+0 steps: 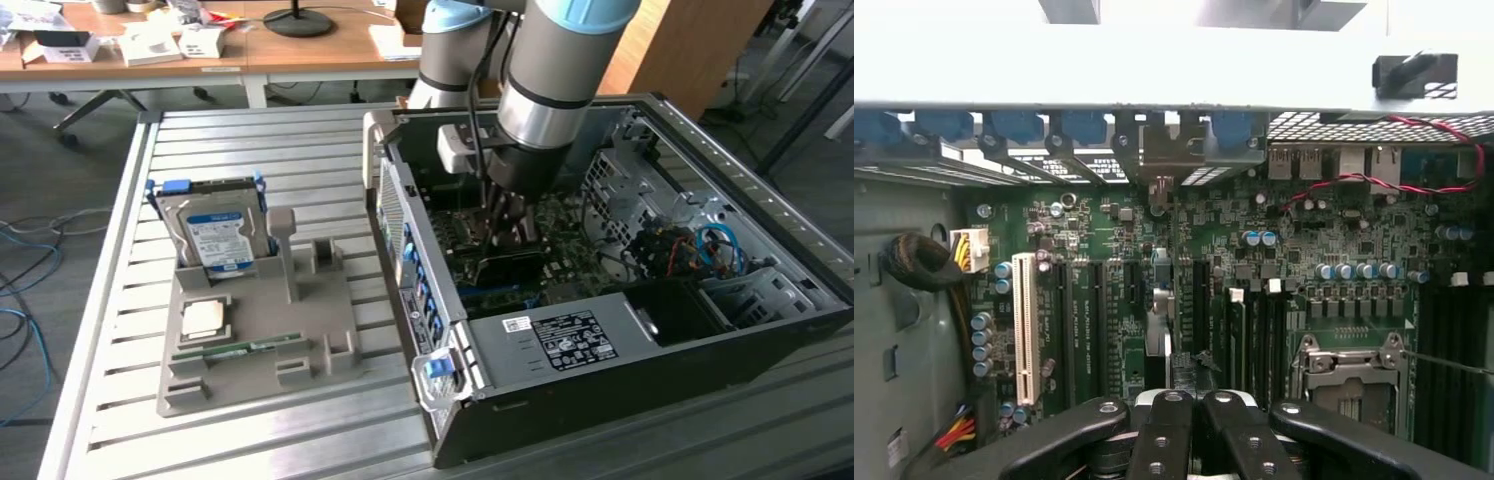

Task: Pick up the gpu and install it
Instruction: 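Press down on the gpu until it lock into place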

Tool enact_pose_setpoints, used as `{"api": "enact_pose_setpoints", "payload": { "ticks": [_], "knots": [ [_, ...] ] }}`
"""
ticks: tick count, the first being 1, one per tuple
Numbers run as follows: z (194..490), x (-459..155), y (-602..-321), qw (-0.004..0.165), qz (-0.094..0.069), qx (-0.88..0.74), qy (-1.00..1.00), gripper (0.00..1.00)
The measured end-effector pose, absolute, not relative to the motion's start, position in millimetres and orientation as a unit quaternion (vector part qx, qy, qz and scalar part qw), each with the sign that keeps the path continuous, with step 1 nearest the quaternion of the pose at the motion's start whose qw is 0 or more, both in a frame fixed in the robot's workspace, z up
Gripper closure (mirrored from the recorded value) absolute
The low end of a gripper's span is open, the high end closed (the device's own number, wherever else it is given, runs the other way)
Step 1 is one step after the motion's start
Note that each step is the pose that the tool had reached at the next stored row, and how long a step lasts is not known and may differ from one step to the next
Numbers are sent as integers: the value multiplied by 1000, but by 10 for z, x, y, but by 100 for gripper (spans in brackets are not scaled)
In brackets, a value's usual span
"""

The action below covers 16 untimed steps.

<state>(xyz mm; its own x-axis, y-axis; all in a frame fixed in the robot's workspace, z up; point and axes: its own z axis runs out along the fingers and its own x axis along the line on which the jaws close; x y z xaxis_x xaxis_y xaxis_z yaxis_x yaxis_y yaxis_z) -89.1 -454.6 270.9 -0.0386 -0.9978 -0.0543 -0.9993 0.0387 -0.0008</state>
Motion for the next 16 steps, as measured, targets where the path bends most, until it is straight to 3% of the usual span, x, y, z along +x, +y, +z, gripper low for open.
{"api": "enact_pose_setpoints", "payload": {
  "ticks": [16],
  "knots": [
    [2863, -890, -4546, 20, 19, -693, 720, 89]
  ]
}}
